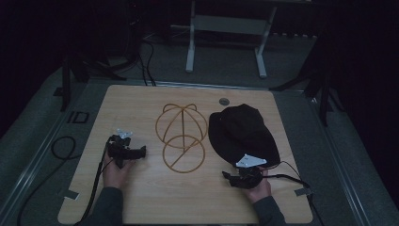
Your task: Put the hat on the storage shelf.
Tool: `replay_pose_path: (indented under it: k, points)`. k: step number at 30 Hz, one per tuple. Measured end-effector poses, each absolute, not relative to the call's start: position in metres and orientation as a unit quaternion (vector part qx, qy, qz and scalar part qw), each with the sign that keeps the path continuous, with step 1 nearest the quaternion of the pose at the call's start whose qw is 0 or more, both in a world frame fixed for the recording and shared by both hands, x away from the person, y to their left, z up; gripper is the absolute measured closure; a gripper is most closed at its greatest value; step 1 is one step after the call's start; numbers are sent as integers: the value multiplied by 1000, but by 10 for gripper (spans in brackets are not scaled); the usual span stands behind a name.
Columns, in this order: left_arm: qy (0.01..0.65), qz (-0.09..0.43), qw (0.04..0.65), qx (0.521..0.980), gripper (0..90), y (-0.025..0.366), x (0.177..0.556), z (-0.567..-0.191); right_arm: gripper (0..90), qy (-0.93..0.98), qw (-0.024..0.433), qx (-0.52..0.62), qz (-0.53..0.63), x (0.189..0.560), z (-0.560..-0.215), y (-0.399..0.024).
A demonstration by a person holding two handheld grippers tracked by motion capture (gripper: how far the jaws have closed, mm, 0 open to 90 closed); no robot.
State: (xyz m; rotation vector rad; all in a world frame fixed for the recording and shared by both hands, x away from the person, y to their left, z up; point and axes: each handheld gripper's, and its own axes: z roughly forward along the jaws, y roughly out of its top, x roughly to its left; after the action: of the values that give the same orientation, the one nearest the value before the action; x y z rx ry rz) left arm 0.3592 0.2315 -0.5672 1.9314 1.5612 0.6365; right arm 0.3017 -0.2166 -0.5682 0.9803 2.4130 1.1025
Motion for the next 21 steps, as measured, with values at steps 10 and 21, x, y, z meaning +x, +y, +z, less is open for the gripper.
replay_pose_path:
  k: [10, 21]
  points:
    - [584, 238, 285, 722, 14, 231, 359, -567, 411, 840, 160, 348, 384, 301, -568, -215]
    - [585, 239, 285, 720, 14, 231, 359, -567, 547, 852, 146, 352, 358, 298, -560, -219]
